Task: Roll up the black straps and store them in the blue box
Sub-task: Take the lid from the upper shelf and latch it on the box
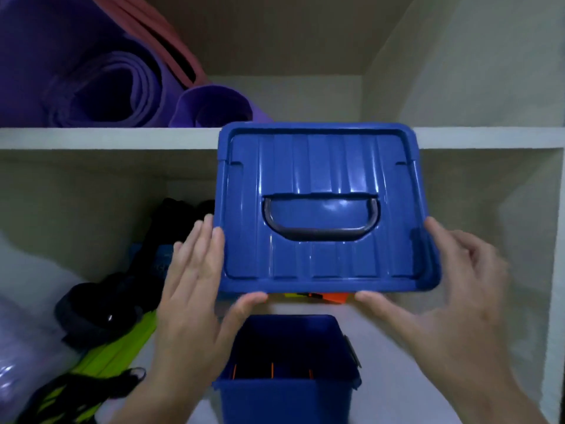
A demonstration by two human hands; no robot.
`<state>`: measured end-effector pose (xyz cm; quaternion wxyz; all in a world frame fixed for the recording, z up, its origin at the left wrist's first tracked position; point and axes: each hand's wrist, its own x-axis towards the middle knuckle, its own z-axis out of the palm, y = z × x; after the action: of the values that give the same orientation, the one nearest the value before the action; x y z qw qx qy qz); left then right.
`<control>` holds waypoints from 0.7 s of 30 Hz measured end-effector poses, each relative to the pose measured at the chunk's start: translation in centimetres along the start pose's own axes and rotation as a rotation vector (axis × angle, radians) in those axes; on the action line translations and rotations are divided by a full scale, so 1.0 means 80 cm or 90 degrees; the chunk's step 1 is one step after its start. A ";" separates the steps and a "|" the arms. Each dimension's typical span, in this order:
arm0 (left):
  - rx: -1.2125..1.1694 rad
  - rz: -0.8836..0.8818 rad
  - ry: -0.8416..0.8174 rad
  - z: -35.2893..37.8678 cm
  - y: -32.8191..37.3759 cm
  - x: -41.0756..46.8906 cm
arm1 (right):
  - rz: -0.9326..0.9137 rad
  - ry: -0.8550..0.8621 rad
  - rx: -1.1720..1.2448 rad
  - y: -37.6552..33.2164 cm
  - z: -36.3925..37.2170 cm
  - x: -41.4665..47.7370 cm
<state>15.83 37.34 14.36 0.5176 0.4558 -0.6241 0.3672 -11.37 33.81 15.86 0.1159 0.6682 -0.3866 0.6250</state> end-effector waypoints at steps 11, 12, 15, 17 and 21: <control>-0.053 -0.143 -0.215 0.030 -0.063 -0.148 | 0.097 -0.136 -0.001 0.050 0.079 -0.125; -0.067 -0.169 -0.226 0.033 -0.069 -0.154 | 0.108 -0.153 -0.007 0.056 0.085 -0.130; -0.087 -0.219 -0.254 0.045 -0.081 -0.159 | 0.161 -0.223 -0.015 0.065 0.101 -0.136; -0.067 -0.242 -0.277 0.052 -0.086 -0.155 | 0.191 -0.264 -0.004 0.070 0.110 -0.135; -0.049 -0.291 -0.314 0.061 -0.095 -0.150 | 0.226 -0.331 -0.014 0.076 0.125 -0.129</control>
<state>22.12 32.70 1.53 0.4369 0.6393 -0.6253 0.0968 -7.12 27.16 2.41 -0.0905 0.7261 -0.5207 0.4398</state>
